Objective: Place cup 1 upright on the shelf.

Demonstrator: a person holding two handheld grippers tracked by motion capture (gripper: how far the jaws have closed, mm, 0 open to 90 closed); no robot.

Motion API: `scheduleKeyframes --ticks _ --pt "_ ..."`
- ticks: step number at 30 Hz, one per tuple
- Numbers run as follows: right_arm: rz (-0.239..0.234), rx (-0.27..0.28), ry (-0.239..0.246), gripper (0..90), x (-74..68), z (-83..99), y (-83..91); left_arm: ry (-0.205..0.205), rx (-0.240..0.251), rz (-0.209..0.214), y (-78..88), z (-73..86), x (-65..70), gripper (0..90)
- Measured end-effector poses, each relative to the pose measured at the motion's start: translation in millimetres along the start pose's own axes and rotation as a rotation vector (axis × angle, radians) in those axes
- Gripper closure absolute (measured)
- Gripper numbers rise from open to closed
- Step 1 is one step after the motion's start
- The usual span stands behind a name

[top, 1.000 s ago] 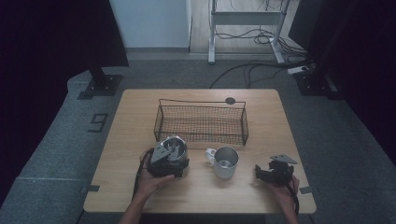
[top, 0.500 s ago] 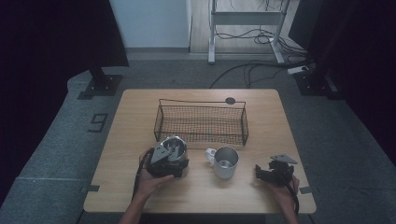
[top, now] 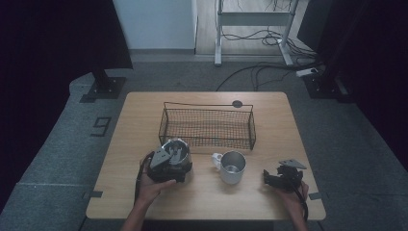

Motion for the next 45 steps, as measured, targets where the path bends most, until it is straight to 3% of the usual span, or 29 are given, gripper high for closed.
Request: scheduleKeyframes --ticks 9,17,33,45 --pt "0.002 0.004 -0.003 9.1 0.4 -0.1 0.1 0.042 0.015 0.002 9.5 -5.3 -2.7 3.4" --pt "0.005 0.004 -0.004 9.6 0.7 0.0 0.2 0.046 0.015 -0.041 10.8 -15.8 -6.2 3.5" --pt "0.006 0.004 -0.004 9.9 0.7 0.0 0.2 0.031 0.026 -0.029 14.2 -32.9 -2.3 3.5" --pt "0.007 0.005 -0.004 10.1 0.8 0.0 0.2 0.050 0.027 -0.008 13.6 -51.6 -4.0 3.5"
Point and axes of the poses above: each handheld gripper's, and its own axes: y roughly backward along the jaws, z roughly out of its underside, x roughly to its right, the point moved 7 cm from there along -y, roughly forward along the jaws, and after that the axes turned 11 degrees about y, right-handed, at the moved point
